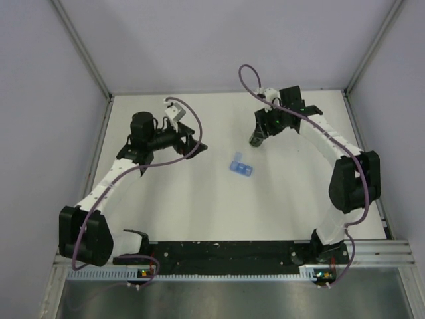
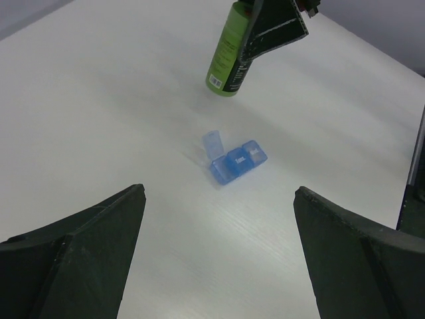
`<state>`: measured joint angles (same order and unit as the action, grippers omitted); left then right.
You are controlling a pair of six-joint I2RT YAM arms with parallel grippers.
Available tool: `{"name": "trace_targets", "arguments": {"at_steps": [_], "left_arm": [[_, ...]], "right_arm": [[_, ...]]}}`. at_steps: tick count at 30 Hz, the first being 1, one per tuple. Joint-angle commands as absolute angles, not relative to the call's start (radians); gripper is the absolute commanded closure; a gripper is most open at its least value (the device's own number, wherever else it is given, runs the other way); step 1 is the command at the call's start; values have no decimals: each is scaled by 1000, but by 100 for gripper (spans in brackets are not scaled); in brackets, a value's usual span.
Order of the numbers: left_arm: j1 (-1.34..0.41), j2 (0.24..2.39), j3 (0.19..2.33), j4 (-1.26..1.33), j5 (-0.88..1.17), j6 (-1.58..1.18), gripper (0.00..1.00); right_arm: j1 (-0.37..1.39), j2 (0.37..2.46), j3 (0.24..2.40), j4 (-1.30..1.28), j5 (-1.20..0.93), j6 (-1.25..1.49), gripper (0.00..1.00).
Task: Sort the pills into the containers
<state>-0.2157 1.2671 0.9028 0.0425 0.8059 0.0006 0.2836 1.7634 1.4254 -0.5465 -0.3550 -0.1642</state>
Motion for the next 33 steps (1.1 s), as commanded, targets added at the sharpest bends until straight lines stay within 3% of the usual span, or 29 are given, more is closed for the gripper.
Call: {"name": "trace_targets", "arguments": {"at_steps": [1,12,23,28,33], "left_arm": [[-313,1287,1058,37,770,40,1],[-506,1376,1173,5,643,147,1],[-557,1402,1157,-29,571,212,2],[-557,1402,1149,-28,552,222,14],[-557,1413,1158,-57,561,227,46]], "right_arm": [[311,1622,1558,-566,-555,-120,95],[414,1551,1589,-522,-851,-12,99],[422,1506,1516,-439,-959,90,100],[422,1496,1491,-426,-962,95,100],[423,1493,1485,-413,-973,109,98]]}}
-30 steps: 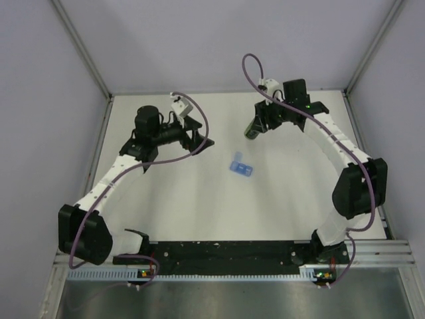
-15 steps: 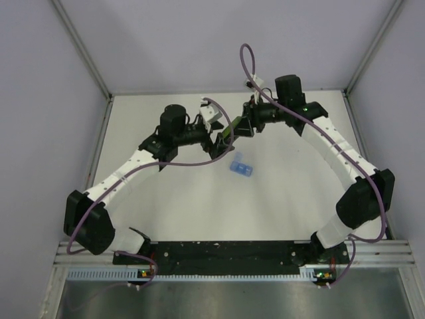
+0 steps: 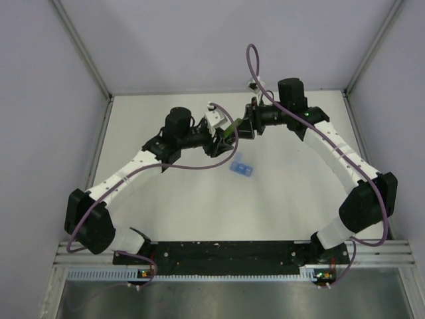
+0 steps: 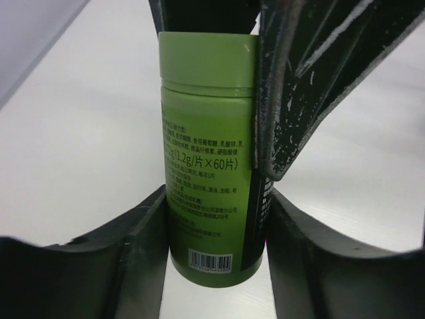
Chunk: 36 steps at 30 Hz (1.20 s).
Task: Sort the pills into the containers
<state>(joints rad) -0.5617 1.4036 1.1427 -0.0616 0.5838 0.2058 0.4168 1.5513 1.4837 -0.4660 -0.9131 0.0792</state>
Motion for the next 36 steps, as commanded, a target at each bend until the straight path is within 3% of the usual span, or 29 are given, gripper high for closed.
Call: {"name": "trace_targets", "arguments": {"at_steps": [1,3,5,6,7,10,14,23,31,36], "left_arm": [[-558,1414,1157,-63,571,230,61],[-558,1413,1157,-74,584,230,100],[-558,1402,1146,-72,595,227,100],[-557,1393,1140,-69,600,229,100],[-558,1382,1132,-64,600,226,100],[-558,1341,1105,-37,581,210,100],[-558,1310,1083,-32,561,202,100],[-557,1290,1068,-26,543,193,100],[-555,1292,1063,-32,618,187,100],[-523,1273,1080,-86,874,175,100]], "right_arm": [[422,1491,1485,-410,-976,112,95],[423,1491,1485,-408,-977,120,84],[423,1489,1488,-413,-977,118,68],[423,1488,1491,-419,-970,120,52],[422,1486,1497,-423,-962,118,45],[423,1479,1517,-449,-937,112,31],[423,1476,1540,-463,-885,126,25],[422,1499,1525,-477,-888,123,37],[423,1502,1511,-471,-939,80,77],[429,1471,1522,-549,-973,-166,93]]}}
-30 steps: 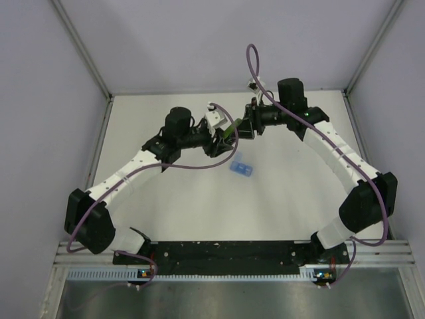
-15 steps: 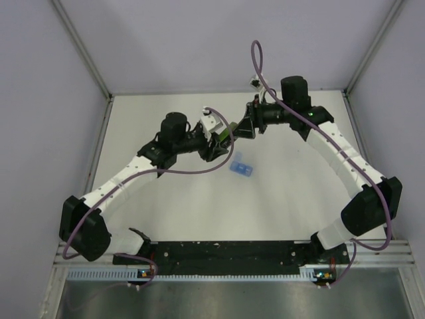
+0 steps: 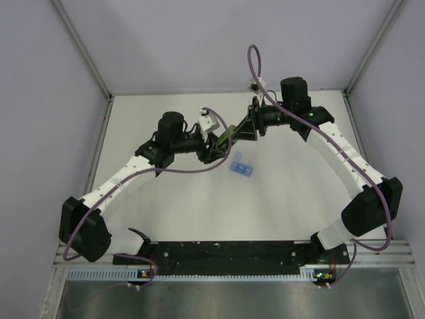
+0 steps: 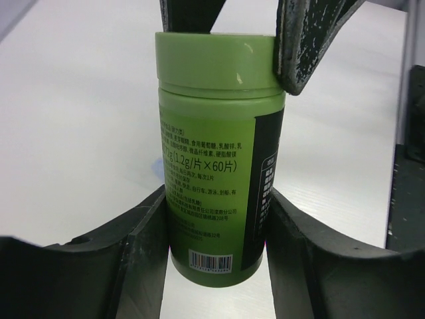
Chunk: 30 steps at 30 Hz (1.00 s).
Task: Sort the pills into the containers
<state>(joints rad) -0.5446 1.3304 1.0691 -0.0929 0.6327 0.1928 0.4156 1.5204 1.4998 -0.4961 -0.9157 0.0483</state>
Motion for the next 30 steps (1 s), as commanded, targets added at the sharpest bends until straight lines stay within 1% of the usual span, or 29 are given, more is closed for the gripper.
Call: {"name": "trace_targets", "arguments": {"at_steps": [1,3,6,9,10,12,14,16,18,19,20,22,25,30], "left_arm": [[-512,1270,1094,-112,932,179,100],[-499,1267,1132,-196,1043,190,100],[-480,1282,1189,-317,1155,224,100],[-472,1308,1242,-451,1207,282,100],[-471,1313,1256,-492,1207,311,100],[-469,1316,1269,-521,1177,339,100],[-466,1296,1252,-485,1111,333,100],[-465,1269,1220,-404,1027,296,100],[-466,1230,1172,-289,924,247,100],[-466,1212,1158,-249,869,233,100],[-466,1198,1141,-208,814,224,100],[-466,1175,1129,-181,735,224,100],[-466,1151,1098,-134,645,212,100],[-474,1141,1085,-124,548,192,100]], "right_arm": [[433,1463,1528,-578,-971,-229,94],[445,1439,1528,-609,-960,-346,97],[475,1420,1537,-659,-950,-496,99],[518,1414,1562,-729,-905,-632,97],[540,1410,1560,-736,-875,-664,92],[564,1404,1555,-735,-816,-673,76],[565,1411,1560,-727,-802,-628,58],[565,1420,1566,-720,-805,-557,30],[565,1428,1571,-698,-825,-465,27],[566,1431,1572,-674,-834,-399,18],[565,1433,1575,-654,-841,-347,16],[565,1439,1580,-591,-813,-223,13],[563,1456,1603,-525,-753,-86,12],[557,1520,1657,-460,-750,89,14]]}}
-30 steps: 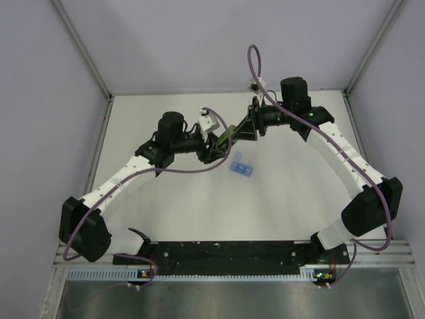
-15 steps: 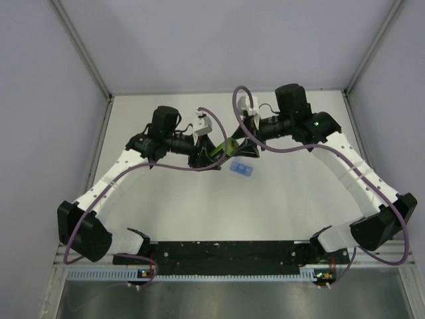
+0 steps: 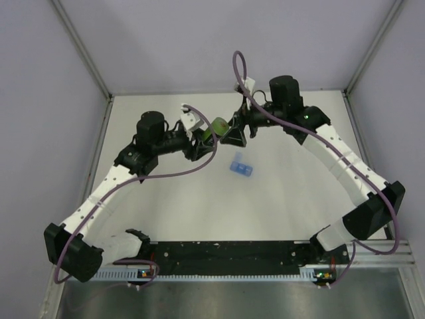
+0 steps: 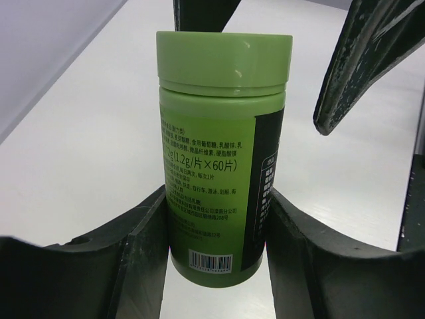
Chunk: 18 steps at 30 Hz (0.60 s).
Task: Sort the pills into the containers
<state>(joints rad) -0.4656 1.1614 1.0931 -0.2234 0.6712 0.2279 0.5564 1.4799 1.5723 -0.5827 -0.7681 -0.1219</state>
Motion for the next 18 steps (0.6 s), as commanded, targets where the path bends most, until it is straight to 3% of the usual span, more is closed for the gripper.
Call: {"name": "trace_targets", "arguments": {"at_steps": [1,10,18], "left_arm": [[-476,1140,1081,-124,529,192,100],[-506,1140,1068,-117,456,170,100],[-508,1137,1058,-109,463,160,100]], "right_arm": [[552,1537,1664,-447,-770,119,14],[551,1606,1732,-426,-790,215,19],[549,1602,1698,-420,-831,177,60]]}}
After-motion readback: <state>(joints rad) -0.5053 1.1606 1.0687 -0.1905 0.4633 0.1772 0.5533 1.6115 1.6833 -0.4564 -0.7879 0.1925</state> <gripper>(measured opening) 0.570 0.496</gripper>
